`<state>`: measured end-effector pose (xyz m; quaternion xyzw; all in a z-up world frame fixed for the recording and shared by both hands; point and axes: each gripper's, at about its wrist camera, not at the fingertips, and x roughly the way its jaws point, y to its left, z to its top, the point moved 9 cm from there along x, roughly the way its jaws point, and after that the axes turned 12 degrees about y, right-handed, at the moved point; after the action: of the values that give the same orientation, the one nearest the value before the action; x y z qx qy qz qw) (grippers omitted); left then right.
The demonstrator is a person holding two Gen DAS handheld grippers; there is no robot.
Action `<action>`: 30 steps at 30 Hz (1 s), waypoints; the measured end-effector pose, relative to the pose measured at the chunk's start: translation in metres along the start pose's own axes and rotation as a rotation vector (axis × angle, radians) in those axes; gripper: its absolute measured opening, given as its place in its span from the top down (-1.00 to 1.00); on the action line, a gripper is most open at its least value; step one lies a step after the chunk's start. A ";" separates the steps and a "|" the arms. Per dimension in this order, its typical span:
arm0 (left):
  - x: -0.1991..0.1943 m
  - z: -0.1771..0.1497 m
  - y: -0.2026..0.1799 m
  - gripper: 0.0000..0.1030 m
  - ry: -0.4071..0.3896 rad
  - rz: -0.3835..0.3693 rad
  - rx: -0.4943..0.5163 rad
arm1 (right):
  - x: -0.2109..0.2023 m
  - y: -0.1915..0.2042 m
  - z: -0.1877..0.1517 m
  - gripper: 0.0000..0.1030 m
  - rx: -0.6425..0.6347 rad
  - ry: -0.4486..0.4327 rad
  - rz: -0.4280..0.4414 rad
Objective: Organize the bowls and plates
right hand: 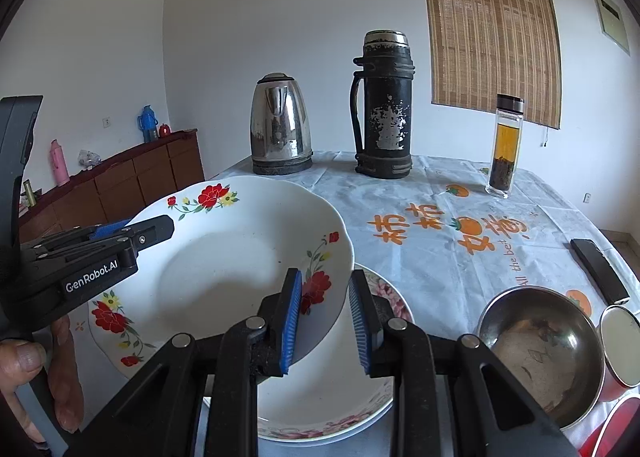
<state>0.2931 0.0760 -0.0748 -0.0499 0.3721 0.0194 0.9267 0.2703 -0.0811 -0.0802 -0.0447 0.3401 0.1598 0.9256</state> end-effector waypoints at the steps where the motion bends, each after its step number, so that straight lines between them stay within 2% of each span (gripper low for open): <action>1: 0.001 0.000 -0.003 0.44 0.000 -0.003 0.004 | 0.000 -0.003 0.000 0.48 0.005 0.000 -0.004; 12: 0.005 0.005 -0.036 0.43 -0.002 -0.036 0.041 | -0.003 -0.036 -0.004 0.48 0.069 0.004 -0.046; 30: 0.023 -0.004 -0.044 0.44 0.023 -0.038 0.065 | 0.006 -0.045 -0.014 0.48 0.072 0.055 -0.082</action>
<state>0.3099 0.0318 -0.0900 -0.0271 0.3819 -0.0109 0.9237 0.2806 -0.1251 -0.0956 -0.0297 0.3689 0.1084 0.9227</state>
